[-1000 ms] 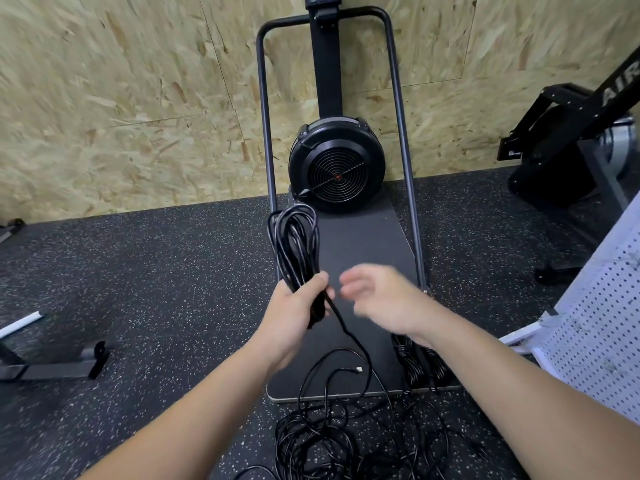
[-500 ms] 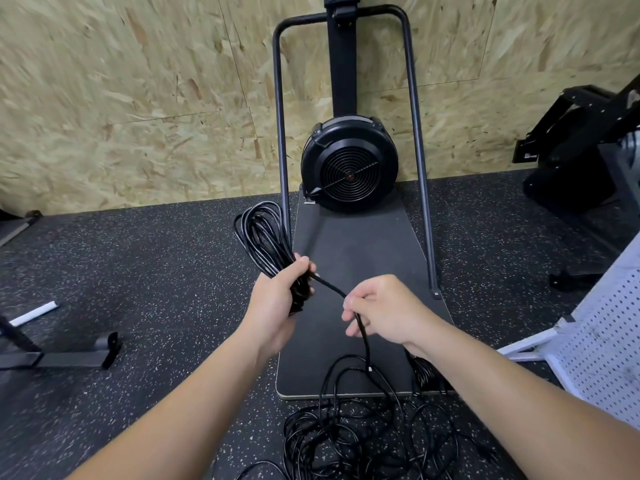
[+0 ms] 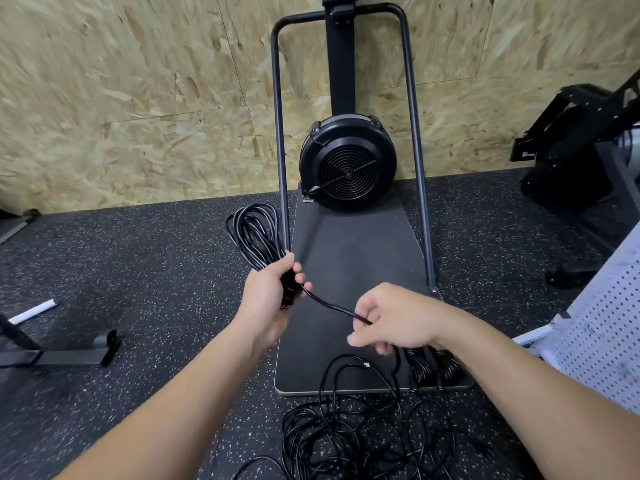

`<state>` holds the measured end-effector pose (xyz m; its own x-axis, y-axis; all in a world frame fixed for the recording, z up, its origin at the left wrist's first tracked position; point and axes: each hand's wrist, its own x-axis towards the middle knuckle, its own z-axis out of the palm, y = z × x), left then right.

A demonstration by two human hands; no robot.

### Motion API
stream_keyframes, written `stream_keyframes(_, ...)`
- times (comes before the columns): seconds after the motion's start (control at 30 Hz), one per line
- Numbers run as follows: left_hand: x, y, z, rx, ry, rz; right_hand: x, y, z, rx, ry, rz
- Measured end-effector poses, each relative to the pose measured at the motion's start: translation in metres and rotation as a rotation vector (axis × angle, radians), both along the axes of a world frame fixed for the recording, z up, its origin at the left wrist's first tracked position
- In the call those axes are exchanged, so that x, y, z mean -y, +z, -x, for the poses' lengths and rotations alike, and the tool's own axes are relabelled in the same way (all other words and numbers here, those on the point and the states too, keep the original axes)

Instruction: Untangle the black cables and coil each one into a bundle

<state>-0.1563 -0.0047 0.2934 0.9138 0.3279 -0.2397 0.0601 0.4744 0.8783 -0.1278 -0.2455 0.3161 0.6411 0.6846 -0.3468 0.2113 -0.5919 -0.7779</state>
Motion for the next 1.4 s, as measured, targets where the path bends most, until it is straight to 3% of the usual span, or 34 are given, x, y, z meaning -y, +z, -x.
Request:
stream_keyframes(0.17, -0.004, 0.004, 0.0, -0.045, 0.037, -0.261, 0.004, 0.019, -0.003, 0.104, -0.015, -0.348)
stream_keyframes(0.27, 0.011, 0.005, 0.004, -0.109, -0.147, -0.426, -0.004, 0.023, 0.0, 0.146, -0.094, -0.512)
stream_keyframes(0.43, 0.042, 0.008, 0.019, -0.184, -0.522, -0.205, -0.011, 0.019, -0.01, 0.206, -0.467, -0.452)
stream_keyframes(0.5, 0.045, 0.005, 0.021, -0.176, -0.611, -0.127, -0.011, 0.016, -0.014, 0.312, -0.555, -0.378)
stream_keyframes(0.57, 0.046, -0.002, 0.021, -0.144, -0.639, -0.16, -0.012, 0.012, -0.017, 0.3, -0.588, -0.358)
stream_keyframes(0.67, 0.05, -0.012, 0.02, -0.153, -0.533, -0.345, -0.011, 0.012, -0.022, -0.053, -0.509, -0.554)
stream_keyframes(0.77, 0.046, -0.014, 0.014, -0.147, -0.356, -0.239, -0.005, 0.012, -0.025, -0.224, -0.316, -0.675)
stream_keyframes(0.97, 0.028, 0.002, 0.006, -0.048, -0.216, -0.007, -0.003, -0.028, -0.026, -0.122, -0.379, -0.411)
stream_keyframes(1.17, 0.022, 0.002, 0.003, -0.005, -0.195, 0.095, -0.011, -0.024, -0.028, -0.026, -0.394, -0.357)
stream_keyframes(1.3, 0.013, 0.003, -0.001, 0.04, -0.14, 0.141, -0.004, -0.024, -0.027, -0.012, -0.301, -0.175)
stream_keyframes(1.4, 0.004, 0.002, -0.005, 0.041, -0.099, 0.153, -0.005, -0.016, -0.025, -0.014, -0.394, -0.302)
